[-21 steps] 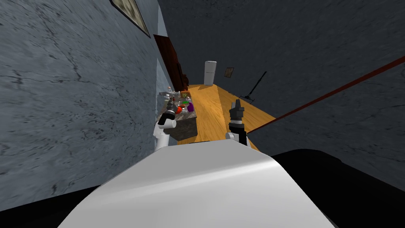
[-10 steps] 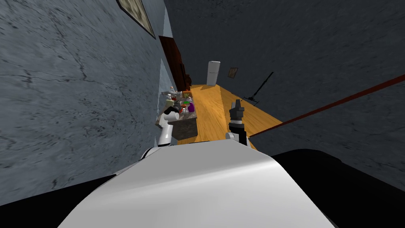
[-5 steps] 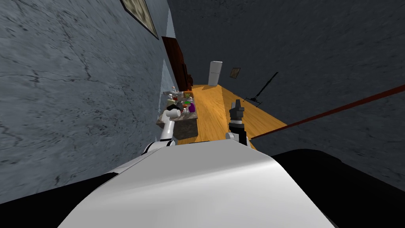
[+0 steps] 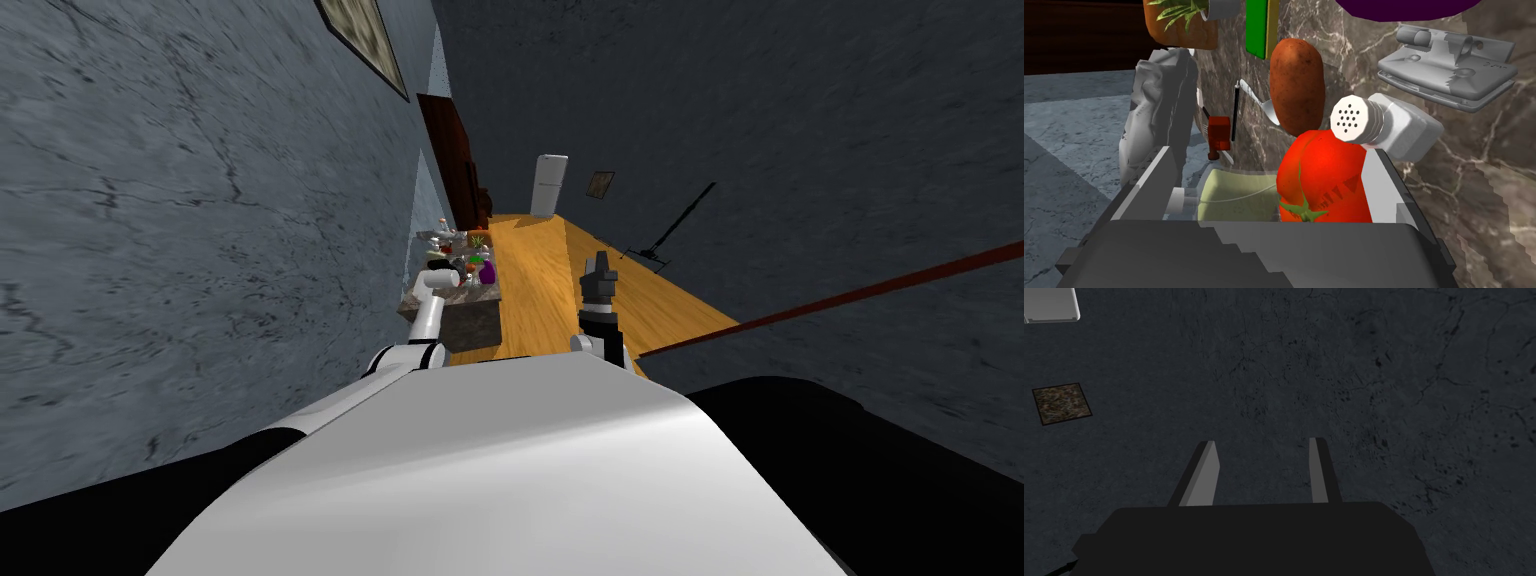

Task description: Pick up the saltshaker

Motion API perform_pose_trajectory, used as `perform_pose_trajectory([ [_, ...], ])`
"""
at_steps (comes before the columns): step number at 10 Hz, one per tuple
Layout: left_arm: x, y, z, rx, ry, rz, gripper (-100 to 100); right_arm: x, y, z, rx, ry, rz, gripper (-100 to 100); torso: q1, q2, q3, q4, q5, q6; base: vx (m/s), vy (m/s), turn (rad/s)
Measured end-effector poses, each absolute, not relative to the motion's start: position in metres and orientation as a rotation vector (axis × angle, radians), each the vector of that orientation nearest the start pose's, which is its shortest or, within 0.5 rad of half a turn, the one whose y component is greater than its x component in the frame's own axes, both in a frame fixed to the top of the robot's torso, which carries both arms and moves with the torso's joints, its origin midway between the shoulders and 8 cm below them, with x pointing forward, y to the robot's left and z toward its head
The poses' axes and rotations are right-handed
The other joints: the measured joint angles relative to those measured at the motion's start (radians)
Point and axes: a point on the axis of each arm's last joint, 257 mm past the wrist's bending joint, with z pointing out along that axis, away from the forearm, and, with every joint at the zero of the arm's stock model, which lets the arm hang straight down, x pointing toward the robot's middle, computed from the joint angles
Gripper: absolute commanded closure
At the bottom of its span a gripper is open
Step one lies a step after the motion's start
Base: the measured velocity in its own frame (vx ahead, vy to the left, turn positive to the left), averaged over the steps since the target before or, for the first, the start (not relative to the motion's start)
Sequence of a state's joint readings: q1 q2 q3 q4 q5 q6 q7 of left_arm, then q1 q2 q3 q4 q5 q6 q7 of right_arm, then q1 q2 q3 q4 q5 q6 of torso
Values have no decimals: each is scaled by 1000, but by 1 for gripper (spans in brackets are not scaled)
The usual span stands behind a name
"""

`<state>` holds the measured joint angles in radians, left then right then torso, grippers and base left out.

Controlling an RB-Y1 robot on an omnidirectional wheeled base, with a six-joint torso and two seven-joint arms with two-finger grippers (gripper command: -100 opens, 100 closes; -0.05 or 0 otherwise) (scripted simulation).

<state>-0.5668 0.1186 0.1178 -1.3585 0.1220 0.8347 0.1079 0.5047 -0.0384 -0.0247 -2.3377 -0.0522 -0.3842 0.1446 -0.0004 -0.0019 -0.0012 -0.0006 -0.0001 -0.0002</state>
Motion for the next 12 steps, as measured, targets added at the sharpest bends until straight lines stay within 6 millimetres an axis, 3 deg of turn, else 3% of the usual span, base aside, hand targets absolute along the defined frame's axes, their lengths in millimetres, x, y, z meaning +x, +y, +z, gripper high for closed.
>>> perform_pose_trajectory([
  [4,649,193,-222,-1717,1651,-964,-100,349,-290,27,650,693,1165,0,-1,-1,-1,0,0,0,33,-15,77],
  [12,635,169,-251,-1849,1853,-770,-100,349,-290,27,650,693,1165,0,0,-1,0,0,0,0,38,-11,47],
])
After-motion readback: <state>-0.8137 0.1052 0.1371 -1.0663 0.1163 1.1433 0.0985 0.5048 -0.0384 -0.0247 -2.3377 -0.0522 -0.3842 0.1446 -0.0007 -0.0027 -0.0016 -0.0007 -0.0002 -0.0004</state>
